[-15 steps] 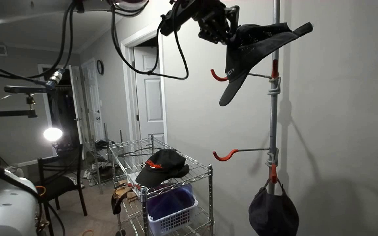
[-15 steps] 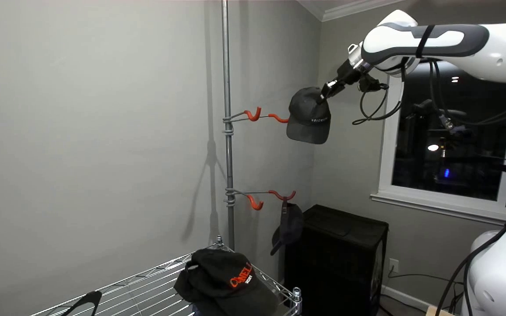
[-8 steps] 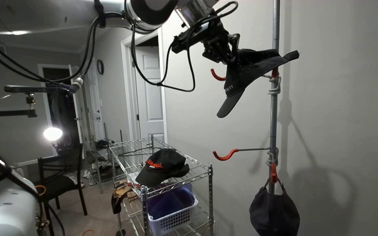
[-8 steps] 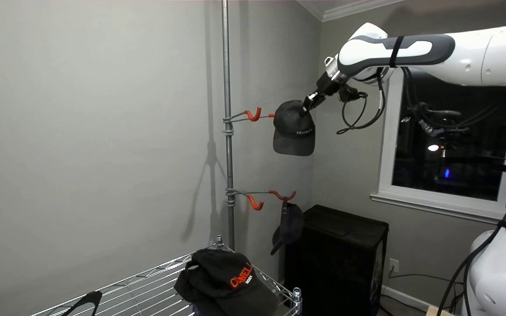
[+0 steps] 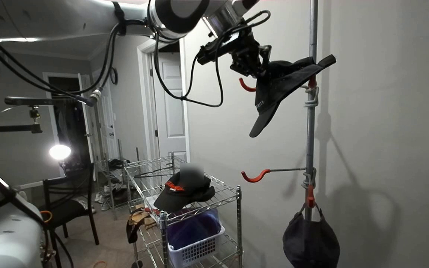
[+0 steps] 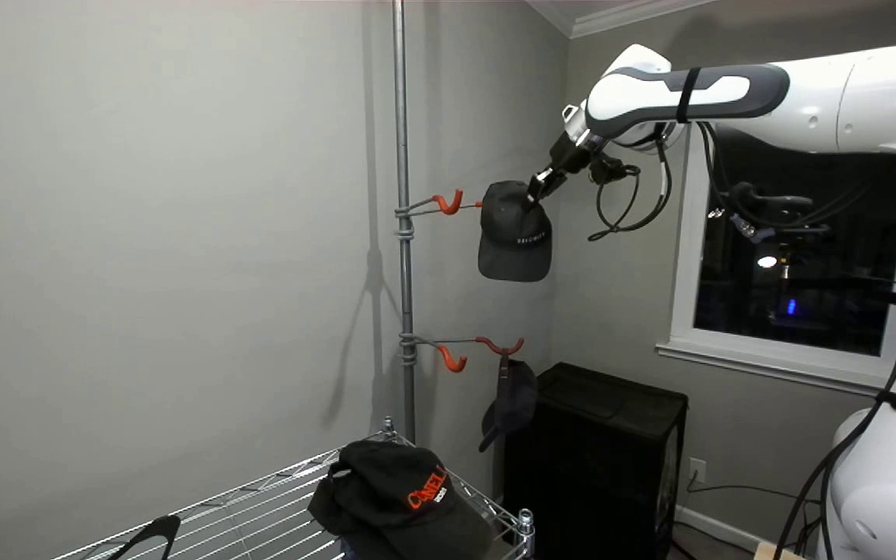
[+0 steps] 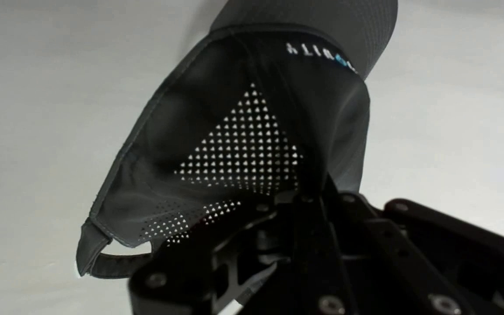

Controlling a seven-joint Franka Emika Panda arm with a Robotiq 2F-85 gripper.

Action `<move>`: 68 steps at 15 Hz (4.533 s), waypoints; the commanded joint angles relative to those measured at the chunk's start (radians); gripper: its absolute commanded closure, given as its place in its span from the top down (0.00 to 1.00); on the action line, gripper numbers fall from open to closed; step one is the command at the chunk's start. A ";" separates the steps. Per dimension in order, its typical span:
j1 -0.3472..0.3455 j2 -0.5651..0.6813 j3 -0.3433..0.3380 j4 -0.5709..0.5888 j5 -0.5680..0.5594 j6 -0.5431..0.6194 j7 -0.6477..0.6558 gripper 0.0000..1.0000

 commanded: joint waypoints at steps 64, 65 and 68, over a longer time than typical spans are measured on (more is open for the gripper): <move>0.212 0.005 0.539 -0.333 -0.272 -0.134 0.387 1.00; 0.211 0.025 0.545 -0.327 -0.276 -0.133 0.393 1.00; 0.249 0.118 0.517 -0.331 -0.195 -0.005 0.284 1.00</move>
